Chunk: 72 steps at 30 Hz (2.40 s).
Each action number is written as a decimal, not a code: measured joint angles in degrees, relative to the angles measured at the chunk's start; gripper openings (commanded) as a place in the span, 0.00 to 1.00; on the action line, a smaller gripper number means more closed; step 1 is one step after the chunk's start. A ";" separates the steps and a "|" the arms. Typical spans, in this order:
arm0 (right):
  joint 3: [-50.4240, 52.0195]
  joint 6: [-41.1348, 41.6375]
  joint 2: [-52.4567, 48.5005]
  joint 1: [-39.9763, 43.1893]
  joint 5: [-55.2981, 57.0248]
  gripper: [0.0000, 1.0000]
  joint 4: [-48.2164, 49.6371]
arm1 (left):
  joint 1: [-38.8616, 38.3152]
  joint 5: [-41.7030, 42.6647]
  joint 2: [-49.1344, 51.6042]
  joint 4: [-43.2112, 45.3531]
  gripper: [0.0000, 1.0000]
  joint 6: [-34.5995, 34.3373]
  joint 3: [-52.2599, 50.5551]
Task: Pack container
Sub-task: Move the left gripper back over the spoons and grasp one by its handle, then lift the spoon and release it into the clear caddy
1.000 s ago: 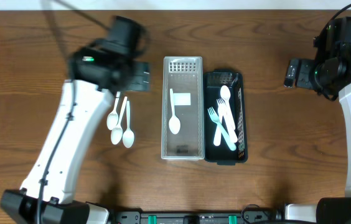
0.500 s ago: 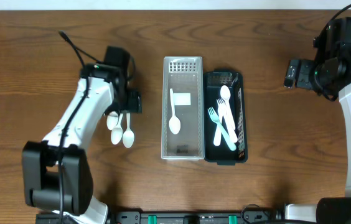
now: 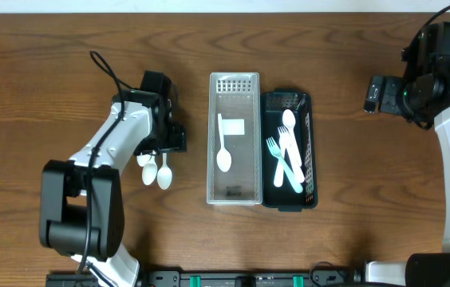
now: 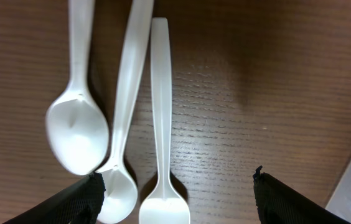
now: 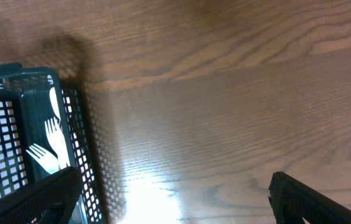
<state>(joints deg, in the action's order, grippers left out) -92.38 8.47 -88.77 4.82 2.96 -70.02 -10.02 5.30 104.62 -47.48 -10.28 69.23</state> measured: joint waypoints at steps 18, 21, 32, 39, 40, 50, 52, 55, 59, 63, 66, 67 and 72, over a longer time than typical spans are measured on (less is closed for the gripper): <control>0.00 0.00 0.00 0.00 0.00 0.99 0.00 | 0.00 2.51 2.93 0.20 0.79 0.00 0.00; 0.00 0.00 0.00 0.00 0.00 0.99 0.00 | 0.00 2.51 2.93 0.24 0.79 -0.02 -0.02; 0.00 0.00 0.00 0.00 0.00 0.99 0.00 | 0.00 2.80 3.02 1.49 0.79 0.00 -0.20; 0.00 0.00 0.00 0.00 0.00 0.99 0.00 | -0.04 2.78 6.34 1.31 0.79 -0.02 -0.09; 0.00 0.00 0.00 0.00 0.00 0.99 0.04 | -0.04 2.75 6.34 1.40 0.79 -0.15 -0.09; 0.00 0.02 0.00 0.00 0.02 0.99 0.00 | -0.11 2.38 6.51 0.98 0.60 -0.42 -0.09; 0.00 0.00 0.00 0.00 0.02 0.99 0.00 | -0.11 2.14 6.58 0.70 0.50 -0.13 -0.09; 0.00 0.00 0.00 0.00 0.00 0.99 0.00 | -0.11 2.03 6.62 0.20 0.45 -0.20 -0.09; 0.00 0.00 0.00 0.00 0.02 0.99 0.00 | -0.11 2.05 6.71 -0.04 0.29 -0.28 -0.09; 0.00 0.00 0.00 0.00 0.00 0.99 0.00 | -0.11 2.10 6.71 -0.13 0.20 -0.22 -0.09; 0.00 0.00 0.00 0.00 0.02 0.99 0.00 | -0.11 2.16 6.73 -0.24 0.15 -0.20 -0.09; 0.00 0.00 0.00 0.00 0.00 0.99 0.00 | -0.11 2.23 6.73 -0.24 0.11 -0.35 -0.09; 0.00 0.00 0.00 0.00 0.00 0.99 0.00 | -0.11 2.71 6.78 -0.24 0.06 -0.17 -0.09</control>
<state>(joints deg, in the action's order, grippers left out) -92.38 8.47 -88.77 4.82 2.96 -70.02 -10.13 8.01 111.39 -47.72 -10.46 69.14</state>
